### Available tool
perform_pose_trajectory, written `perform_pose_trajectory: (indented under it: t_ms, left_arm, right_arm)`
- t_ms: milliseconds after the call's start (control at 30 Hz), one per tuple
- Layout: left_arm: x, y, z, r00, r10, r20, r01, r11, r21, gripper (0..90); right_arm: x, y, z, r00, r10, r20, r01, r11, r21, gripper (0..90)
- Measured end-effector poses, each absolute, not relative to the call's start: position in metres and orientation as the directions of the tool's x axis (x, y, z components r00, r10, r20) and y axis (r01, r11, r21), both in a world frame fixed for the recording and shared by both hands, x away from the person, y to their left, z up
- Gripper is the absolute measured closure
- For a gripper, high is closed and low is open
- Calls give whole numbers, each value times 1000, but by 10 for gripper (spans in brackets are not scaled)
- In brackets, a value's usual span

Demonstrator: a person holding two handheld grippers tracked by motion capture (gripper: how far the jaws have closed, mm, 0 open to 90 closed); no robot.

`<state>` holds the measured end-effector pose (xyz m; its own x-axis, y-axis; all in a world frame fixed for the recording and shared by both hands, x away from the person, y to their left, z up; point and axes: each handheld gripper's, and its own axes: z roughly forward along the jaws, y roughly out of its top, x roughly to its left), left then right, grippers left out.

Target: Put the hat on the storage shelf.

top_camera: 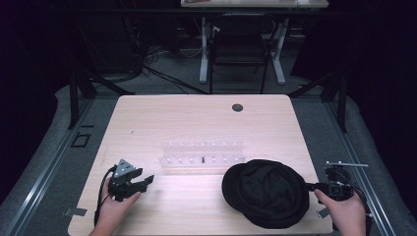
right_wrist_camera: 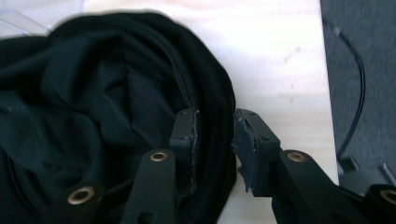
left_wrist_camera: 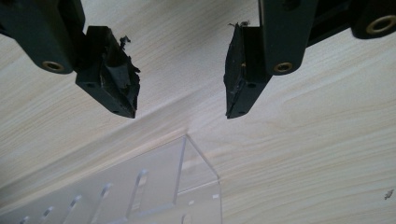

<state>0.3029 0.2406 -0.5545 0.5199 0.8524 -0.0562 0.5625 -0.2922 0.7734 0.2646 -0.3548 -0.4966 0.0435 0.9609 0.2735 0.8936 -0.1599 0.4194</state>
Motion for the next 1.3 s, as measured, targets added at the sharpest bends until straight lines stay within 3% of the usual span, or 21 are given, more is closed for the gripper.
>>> perform_pose_trajectory:
  t_ms: [500,833,1300]
  left_arm:
    - [302,239,-555,526,849,-55,563,-299,770,450]
    - [302,239,-555,524,850,-54,566,-300,767,450]
    - [303,237,-556,527,848,-52,566,-305,766,450]
  right_arm:
    - [281,-359,-505,61,966,252,962,-125,245,757]
    - [289,-362,-517,78,947,310,970,-144,198,768]
    - [305,-361,-525,69,952,297,987,-109,120,756]
